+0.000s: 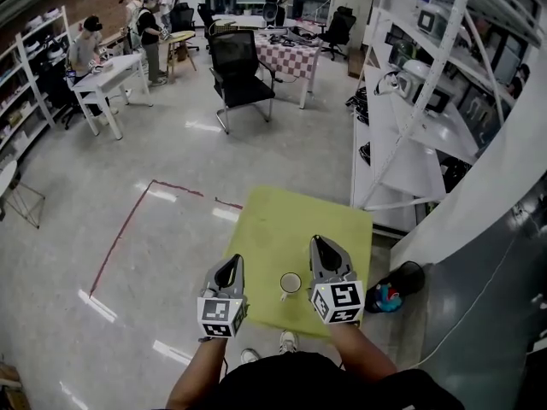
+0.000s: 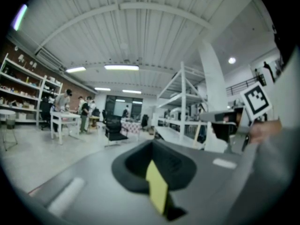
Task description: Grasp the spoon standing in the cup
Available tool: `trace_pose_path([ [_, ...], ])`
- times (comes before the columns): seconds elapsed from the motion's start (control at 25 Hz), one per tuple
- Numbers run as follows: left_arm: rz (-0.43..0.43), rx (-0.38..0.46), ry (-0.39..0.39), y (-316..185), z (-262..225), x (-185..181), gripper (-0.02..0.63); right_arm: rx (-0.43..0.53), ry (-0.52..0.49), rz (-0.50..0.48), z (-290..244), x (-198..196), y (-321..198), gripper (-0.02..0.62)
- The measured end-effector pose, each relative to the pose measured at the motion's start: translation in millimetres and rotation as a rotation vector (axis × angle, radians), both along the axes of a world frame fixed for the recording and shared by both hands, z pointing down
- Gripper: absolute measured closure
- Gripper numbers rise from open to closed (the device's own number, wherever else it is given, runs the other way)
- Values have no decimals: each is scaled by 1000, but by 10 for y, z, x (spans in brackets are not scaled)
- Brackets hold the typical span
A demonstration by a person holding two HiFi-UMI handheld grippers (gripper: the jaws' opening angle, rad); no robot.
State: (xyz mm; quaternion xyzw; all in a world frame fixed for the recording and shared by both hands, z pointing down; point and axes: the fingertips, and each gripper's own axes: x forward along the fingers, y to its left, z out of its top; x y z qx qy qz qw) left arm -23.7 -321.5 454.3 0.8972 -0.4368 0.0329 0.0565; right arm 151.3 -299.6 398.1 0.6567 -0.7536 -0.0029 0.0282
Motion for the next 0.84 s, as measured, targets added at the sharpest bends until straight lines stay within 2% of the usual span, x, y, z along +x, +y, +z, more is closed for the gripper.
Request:
trace_pose_path([
  [0.64, 28, -19, 14, 62, 20, 32, 600, -25, -26, 0, 99, -62, 82, 584],
  [0.84, 41, 9, 15, -17, -10, 108, 600, -19, -28, 9, 162, 5, 42, 584],
])
